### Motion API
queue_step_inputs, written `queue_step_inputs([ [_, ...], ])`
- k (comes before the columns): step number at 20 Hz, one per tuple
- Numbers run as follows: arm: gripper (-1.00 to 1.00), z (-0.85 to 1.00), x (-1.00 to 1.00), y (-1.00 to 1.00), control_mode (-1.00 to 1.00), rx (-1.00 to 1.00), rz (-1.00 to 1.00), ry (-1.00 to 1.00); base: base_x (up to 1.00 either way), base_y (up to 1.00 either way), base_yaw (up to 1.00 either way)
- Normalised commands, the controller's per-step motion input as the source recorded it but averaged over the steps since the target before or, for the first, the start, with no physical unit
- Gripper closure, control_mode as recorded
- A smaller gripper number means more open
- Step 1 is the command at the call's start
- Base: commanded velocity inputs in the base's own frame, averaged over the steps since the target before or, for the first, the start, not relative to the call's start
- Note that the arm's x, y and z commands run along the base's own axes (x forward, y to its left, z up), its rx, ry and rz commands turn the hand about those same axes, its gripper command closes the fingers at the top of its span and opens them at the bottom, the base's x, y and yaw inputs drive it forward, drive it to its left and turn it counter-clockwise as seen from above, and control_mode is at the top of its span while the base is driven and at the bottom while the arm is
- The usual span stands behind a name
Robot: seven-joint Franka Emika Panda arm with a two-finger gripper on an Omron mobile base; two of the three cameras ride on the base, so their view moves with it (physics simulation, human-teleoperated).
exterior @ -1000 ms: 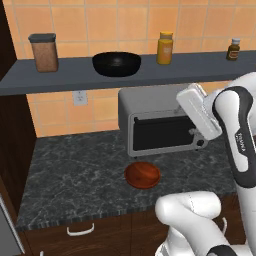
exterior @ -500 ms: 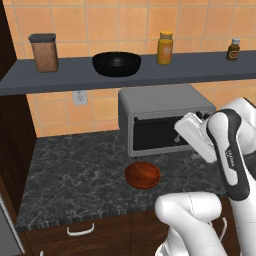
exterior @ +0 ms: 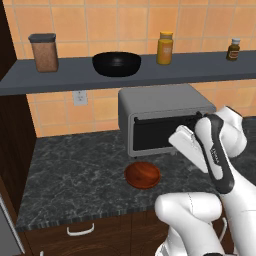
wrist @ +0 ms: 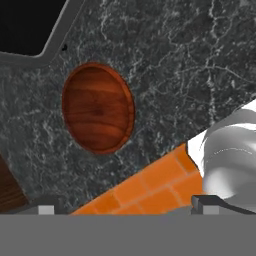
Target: Pick up the bowls on the counter and stack them on top of one another in the open cabinet. Place the smaller bowl on top of the larger bowl.
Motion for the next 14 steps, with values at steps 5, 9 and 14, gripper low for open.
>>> queue_step_inputs([
  [5,-1.00,-0.35,0.13,-0.10,-1.00,0.00,0.01,0.03,0.00,0.00,0.00],
  [9,-1.00,-0.40,0.17,0.02,-1.00,-0.04,0.00,0.00,0.00,0.00,0.00],
  [14,-1.00,-0.47,0.16,0.17,-1.00,-0.08,0.00,0.00,0.00,0.00,0.00],
])
